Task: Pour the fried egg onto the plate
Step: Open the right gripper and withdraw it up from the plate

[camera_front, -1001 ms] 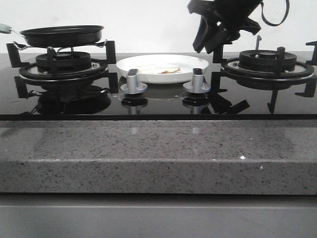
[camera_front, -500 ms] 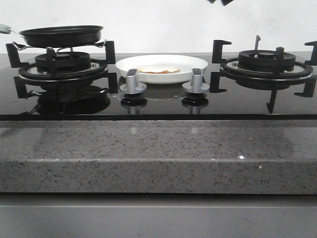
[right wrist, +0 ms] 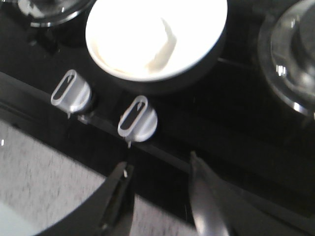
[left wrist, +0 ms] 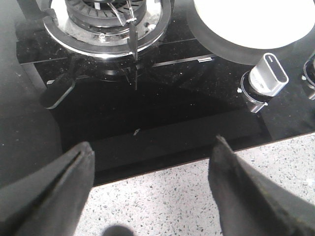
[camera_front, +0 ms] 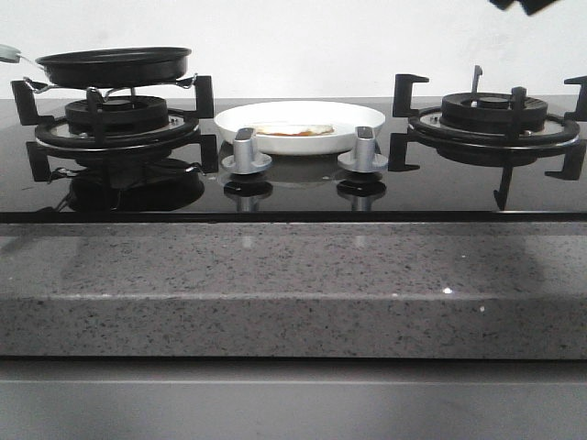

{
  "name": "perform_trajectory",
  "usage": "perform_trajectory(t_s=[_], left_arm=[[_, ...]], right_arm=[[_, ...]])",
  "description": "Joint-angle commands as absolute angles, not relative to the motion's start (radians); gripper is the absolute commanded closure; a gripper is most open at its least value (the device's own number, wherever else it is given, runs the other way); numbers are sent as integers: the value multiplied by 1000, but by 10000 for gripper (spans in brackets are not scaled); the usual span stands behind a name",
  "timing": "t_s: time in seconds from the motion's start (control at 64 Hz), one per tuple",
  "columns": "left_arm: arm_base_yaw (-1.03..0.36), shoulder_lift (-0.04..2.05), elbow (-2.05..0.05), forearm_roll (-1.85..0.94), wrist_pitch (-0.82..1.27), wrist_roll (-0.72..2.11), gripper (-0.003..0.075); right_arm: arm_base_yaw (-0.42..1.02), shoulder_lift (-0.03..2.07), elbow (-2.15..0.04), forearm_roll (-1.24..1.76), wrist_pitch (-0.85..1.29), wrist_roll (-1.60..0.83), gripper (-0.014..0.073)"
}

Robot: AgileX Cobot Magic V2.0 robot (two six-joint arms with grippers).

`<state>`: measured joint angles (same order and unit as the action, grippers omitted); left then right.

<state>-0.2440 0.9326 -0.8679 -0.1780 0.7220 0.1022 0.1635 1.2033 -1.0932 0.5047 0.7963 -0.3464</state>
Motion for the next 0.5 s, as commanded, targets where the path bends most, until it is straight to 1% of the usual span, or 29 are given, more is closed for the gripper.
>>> perform_trajectory(t_s=[0.0,0.266,0.485], left_arm=[[-251,917,-894,-186,653,91,228],[-251,917,-894,-186,653,91,228],[-251,919,-894,-186,653,91,227]], right_arm=[[162,1108,-1044,531,726,-360,285],[162,937,-844,531,722,-360,285],[162,841,-745,531,726,-360,285]])
